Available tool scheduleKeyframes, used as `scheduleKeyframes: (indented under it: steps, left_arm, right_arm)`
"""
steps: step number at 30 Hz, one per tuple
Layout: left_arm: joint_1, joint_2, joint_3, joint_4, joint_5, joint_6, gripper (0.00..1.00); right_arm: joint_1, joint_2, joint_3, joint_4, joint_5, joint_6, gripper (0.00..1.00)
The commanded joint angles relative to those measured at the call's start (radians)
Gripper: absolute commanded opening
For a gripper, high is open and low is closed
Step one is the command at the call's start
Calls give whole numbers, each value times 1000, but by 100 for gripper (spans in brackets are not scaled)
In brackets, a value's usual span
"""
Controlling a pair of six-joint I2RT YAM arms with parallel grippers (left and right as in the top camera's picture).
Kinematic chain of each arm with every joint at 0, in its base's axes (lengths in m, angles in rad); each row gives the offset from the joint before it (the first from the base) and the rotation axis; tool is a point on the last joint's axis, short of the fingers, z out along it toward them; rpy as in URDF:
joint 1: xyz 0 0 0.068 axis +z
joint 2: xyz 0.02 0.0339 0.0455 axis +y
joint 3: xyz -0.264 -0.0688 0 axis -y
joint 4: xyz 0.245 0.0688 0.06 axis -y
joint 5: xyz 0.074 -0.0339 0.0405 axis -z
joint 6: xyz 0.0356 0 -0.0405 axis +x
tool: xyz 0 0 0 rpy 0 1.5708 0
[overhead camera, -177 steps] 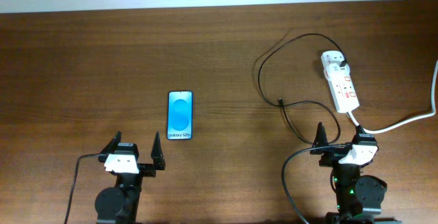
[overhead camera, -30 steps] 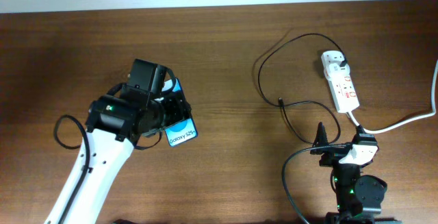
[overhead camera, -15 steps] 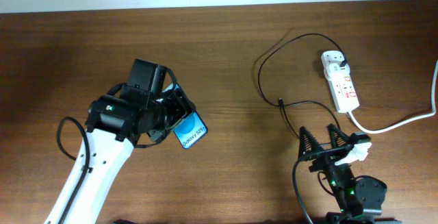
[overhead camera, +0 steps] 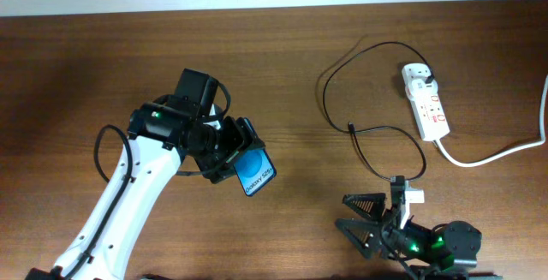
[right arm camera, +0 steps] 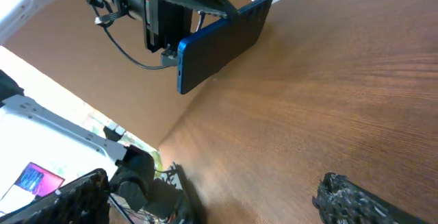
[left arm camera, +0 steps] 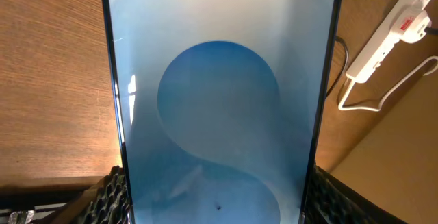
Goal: Plug charger to phone and switch on socket
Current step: 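Reach the right gripper to the phone and grasp its edge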
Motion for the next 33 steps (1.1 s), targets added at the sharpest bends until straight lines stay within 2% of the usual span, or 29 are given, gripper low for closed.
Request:
scheduleKeyframes:
  steps: [1, 6, 9, 13, 19, 22, 25, 28, 30, 33]
  left_arm:
    - [6, 2, 23, 30, -3, 16, 45]
    - [6, 2, 23, 43, -10, 16, 45]
    - [6, 2, 23, 44, -10, 16, 45]
    - [6, 2, 23, 44, -10, 16, 45]
    - [6, 2, 23, 85, -11, 8, 45]
    - [6, 2, 23, 129, -15, -49, 45]
    - [6, 2, 23, 150, -56, -83, 44]
    - [6, 2, 23, 172, -59, -84, 44]
    - [6, 2, 23, 175, -59, -84, 44]
    - [6, 2, 23, 175, -58, -83, 45]
  right_arm:
    - [-3, -6, -5, 5, 62, 85, 98]
    - [-3, -6, 17, 11, 149, 314, 98]
    - [-3, -2, 74, 11, 177, 376, 98]
    - [-3, 120, 174, 12, 253, 379, 98]
    - [0, 547, 408, 32, 267, 151, 98]
    - [160, 677, 428, 148, 447, 133, 98]
    - [510, 750, 428, 208, 848, 24, 98]
    - [774, 882, 428, 375, 1096, -6, 98]
    - [878, 1023, 428, 532, 1184, -5, 98]
    - [929, 1277, 429, 827, 1188, 32, 99]
